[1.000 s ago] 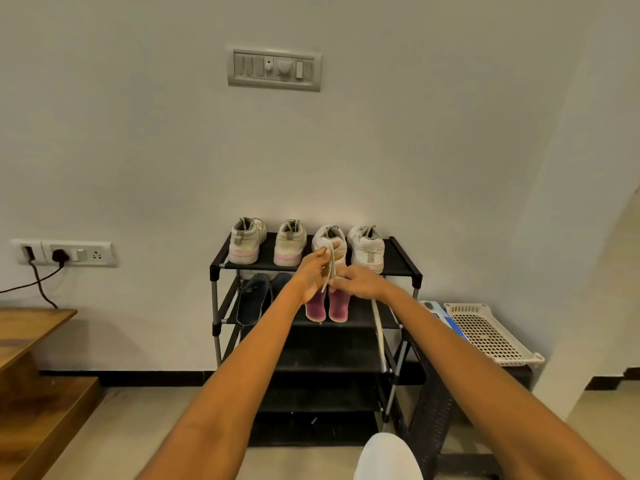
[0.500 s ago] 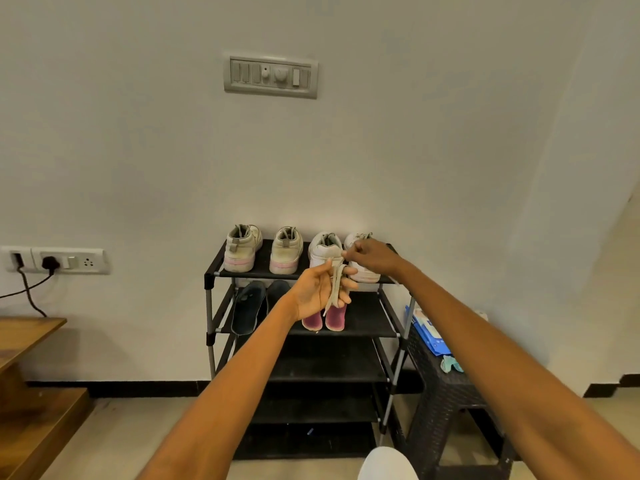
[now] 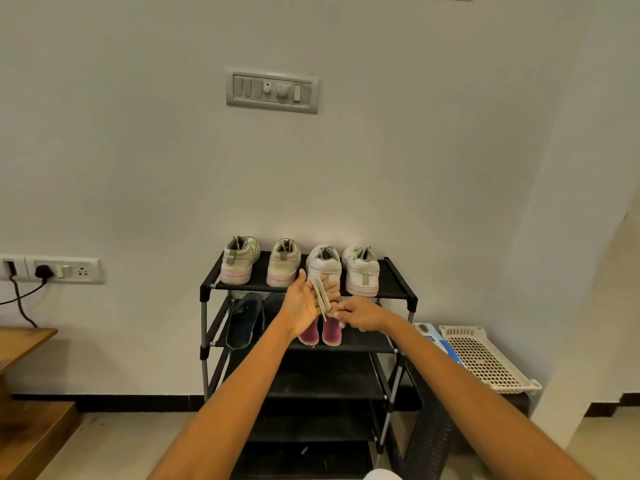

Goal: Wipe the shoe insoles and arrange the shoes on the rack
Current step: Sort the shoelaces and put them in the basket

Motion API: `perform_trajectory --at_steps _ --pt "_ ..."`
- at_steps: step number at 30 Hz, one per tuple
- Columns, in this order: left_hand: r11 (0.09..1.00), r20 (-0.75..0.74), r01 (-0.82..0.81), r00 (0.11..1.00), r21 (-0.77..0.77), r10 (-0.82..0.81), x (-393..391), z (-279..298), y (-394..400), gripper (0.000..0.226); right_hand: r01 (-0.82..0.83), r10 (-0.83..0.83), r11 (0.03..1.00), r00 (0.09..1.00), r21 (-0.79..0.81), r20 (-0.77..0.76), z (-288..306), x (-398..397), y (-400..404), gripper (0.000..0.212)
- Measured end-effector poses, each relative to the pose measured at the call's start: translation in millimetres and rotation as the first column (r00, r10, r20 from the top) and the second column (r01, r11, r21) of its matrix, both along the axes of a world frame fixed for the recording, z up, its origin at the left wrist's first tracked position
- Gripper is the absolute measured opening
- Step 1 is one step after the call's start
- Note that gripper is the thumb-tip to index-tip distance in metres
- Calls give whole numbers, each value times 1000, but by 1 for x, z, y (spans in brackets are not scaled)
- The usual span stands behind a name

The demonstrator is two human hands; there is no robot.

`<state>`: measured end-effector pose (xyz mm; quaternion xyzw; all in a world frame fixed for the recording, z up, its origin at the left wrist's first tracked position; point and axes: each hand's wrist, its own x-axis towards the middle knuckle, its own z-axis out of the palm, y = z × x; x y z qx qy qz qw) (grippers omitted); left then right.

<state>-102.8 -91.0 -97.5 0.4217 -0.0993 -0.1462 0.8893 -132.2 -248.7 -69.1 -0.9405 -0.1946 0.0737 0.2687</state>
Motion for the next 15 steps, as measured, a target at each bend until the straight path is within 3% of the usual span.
perform_trajectory --at_steps 6,10,15 --pt "945 19 151 986 290 -164 -6 -11 -1 55 -27 23 993 999 111 30 27 3 -11 13" --pt "854 26 229 962 468 -272 -16 -6 -13 52 -4 -4 998 993 68 120 23 2 -13 8" --pt "787 -20 220 967 576 -255 -21 -5 -25 45 40 -84 984 963 172 255 3 -7 -19 16"
